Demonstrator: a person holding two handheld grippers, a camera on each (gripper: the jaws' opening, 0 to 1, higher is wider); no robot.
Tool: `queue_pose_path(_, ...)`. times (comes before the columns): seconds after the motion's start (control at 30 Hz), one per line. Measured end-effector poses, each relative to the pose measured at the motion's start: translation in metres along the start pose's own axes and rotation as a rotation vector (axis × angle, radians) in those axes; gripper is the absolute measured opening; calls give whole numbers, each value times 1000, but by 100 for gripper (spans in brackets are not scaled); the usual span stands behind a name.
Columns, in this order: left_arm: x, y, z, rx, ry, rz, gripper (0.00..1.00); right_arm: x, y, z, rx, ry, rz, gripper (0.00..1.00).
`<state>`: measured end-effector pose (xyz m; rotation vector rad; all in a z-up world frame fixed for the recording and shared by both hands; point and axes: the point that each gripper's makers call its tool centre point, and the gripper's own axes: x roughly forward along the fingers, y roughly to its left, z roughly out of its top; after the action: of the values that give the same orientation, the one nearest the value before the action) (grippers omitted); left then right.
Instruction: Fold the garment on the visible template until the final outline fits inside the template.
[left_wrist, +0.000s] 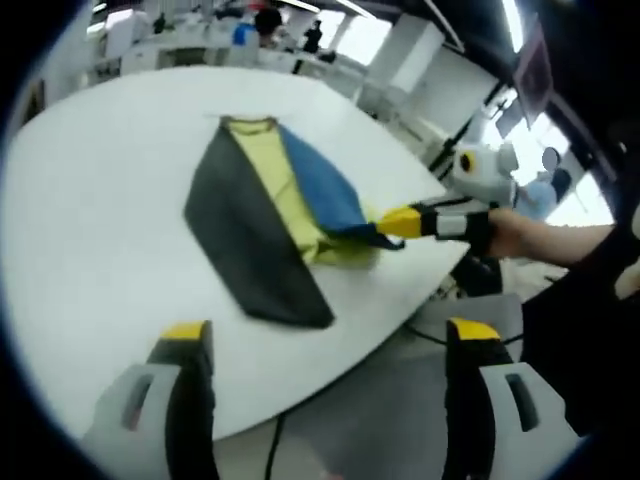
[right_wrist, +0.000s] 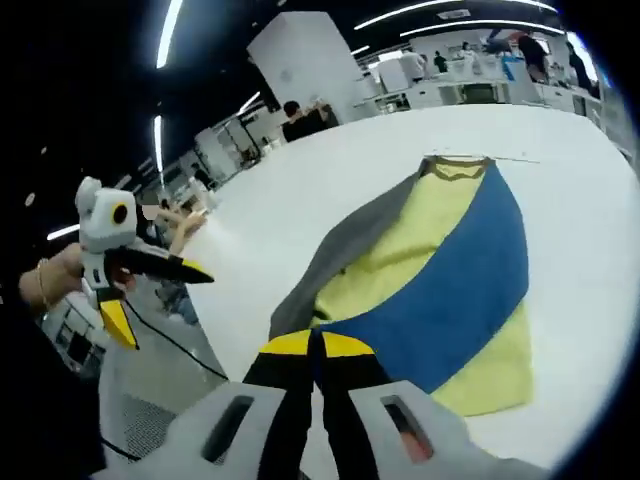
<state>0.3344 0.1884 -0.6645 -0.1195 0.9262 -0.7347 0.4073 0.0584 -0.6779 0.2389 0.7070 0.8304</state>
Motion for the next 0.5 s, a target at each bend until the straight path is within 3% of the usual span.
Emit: queue_pose_path(0.5,-15,-9,3,38,-19,41,94,-59,-49,43,146,-176,-92,2)
